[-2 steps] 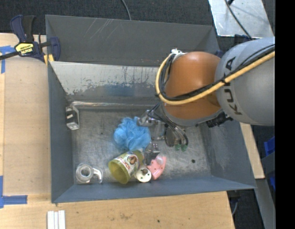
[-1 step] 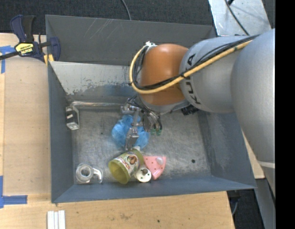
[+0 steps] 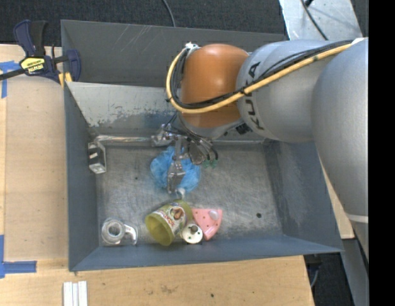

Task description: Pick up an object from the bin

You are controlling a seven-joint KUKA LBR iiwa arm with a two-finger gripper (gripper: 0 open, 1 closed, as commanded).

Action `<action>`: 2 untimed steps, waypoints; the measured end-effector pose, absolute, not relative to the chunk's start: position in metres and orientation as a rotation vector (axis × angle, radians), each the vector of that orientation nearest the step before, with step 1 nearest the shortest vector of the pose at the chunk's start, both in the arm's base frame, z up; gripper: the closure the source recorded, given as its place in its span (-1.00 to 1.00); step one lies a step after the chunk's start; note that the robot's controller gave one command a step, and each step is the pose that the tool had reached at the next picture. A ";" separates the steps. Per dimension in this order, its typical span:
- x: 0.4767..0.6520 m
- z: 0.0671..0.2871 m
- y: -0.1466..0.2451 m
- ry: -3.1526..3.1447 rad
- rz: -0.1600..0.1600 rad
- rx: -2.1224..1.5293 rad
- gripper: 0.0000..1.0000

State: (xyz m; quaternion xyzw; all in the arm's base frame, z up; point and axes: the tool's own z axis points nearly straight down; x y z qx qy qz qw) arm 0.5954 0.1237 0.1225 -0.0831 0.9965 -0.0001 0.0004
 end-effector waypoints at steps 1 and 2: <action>0.590 0.120 0.109 3.138 0.001 -0.045 -1.00; 0.604 0.081 0.097 3.139 0.001 -0.090 -1.00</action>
Offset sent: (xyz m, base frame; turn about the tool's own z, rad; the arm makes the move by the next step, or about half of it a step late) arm 0.0123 -0.0313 -0.0525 0.0932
